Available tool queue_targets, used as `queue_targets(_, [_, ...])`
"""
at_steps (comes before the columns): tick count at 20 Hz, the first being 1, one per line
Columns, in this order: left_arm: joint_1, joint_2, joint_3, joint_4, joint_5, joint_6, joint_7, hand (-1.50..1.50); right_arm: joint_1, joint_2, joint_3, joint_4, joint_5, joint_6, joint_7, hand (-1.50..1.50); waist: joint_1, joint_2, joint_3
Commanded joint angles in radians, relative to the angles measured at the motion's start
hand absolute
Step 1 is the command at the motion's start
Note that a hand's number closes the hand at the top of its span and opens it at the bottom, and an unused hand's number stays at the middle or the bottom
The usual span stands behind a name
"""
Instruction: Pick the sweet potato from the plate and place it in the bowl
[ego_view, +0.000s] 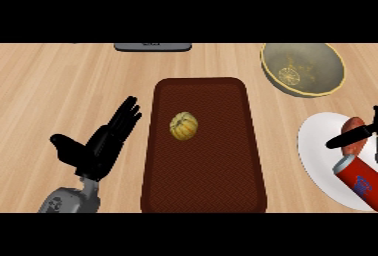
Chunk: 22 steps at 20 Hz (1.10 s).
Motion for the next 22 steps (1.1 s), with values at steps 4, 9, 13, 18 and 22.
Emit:
queue_targets(4, [0.051,-0.029,-0.002,-0.060,-0.044,-0.015,0.022,0.00,-0.019,0.067,-0.053,0.101,0.080,-0.002,0.007,-1.50,0.000,0.000,0.000])
queue_targets(9, [-0.008,-0.052,0.044,-0.059,-0.052,-0.002,0.085,0.00,0.071,0.100,-0.073,0.036,0.142,-0.050,-0.003,-1.50,-0.007,-0.001,0.000])
queue_targets(13, [0.031,-0.076,0.036,-0.091,-0.082,-0.020,0.094,0.00,0.034,0.103,-0.133,0.137,0.162,-0.013,-0.087,-1.50,-0.003,-0.001,0.000])
queue_targets(18, [0.006,-0.058,0.101,-0.076,-0.066,-0.079,0.097,0.00,-0.014,0.172,-0.161,0.225,0.223,-0.093,-0.113,-1.50,0.000,0.000,0.000])
queue_targets(22, [0.032,-0.142,0.046,0.047,-0.148,-0.051,-0.022,0.00,0.009,0.128,-0.185,0.242,0.222,-0.078,-0.280,1.50,-0.002,0.001,0.000])
